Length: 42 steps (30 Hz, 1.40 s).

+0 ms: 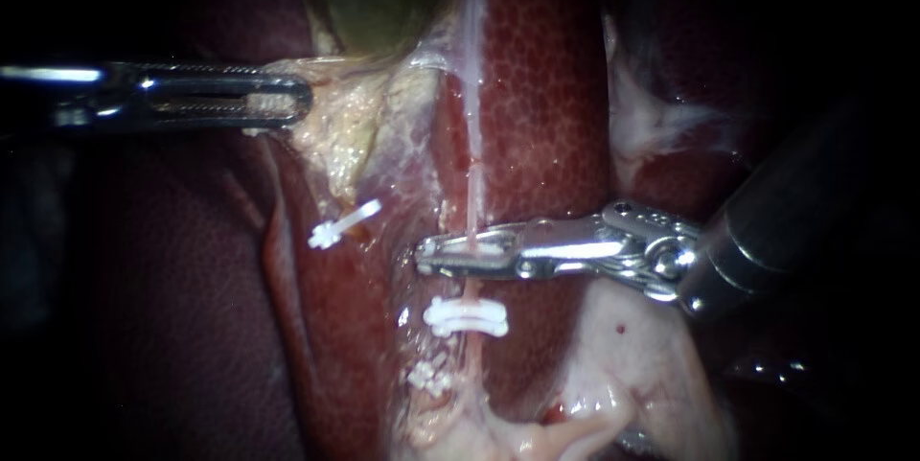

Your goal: Going back third clip right tube

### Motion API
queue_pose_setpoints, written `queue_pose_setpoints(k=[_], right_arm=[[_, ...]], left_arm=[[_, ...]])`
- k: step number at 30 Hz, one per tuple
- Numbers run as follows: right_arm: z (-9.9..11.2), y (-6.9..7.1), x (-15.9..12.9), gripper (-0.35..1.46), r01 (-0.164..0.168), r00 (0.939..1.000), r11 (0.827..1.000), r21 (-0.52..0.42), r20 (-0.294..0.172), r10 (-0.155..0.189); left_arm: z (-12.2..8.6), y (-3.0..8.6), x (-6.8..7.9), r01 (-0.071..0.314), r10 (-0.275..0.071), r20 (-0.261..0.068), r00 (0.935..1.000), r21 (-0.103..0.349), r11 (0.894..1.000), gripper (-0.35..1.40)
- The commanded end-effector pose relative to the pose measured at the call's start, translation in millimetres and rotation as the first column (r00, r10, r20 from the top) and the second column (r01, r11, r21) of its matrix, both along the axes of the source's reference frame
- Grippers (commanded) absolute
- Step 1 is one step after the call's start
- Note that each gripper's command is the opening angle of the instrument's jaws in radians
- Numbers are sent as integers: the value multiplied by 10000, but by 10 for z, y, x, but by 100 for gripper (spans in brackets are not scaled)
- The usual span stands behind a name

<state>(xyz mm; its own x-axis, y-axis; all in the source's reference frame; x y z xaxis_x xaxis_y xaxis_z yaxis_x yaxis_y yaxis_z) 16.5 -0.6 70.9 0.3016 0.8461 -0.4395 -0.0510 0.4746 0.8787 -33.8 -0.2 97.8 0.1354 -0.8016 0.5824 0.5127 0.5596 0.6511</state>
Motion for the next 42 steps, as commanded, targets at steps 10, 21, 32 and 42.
queue_pose_setpoints(k=[10,21,32,42], right_arm=[[4,-6,3,-12,121,9992,9944,-1052,-371,-161],[6,2,11,60,-170,9989,9681,-2501,-461,56],[-7,24,-36,60,-223,9992,9528,-3027,-371,116],[-35,29,-72,60,-89,9988,9500,-3121,-481,-64]], left_arm=[[0,0,0,-5,5,3,10000,-2,10000,-11],[0,0,2,-11,11,7,10000,-2,10000,-11],[0,0,3,-17,17,10,10000,-3,10000,-11],[0,0,3,-17,17,10,10000,-3,10000,-11]])
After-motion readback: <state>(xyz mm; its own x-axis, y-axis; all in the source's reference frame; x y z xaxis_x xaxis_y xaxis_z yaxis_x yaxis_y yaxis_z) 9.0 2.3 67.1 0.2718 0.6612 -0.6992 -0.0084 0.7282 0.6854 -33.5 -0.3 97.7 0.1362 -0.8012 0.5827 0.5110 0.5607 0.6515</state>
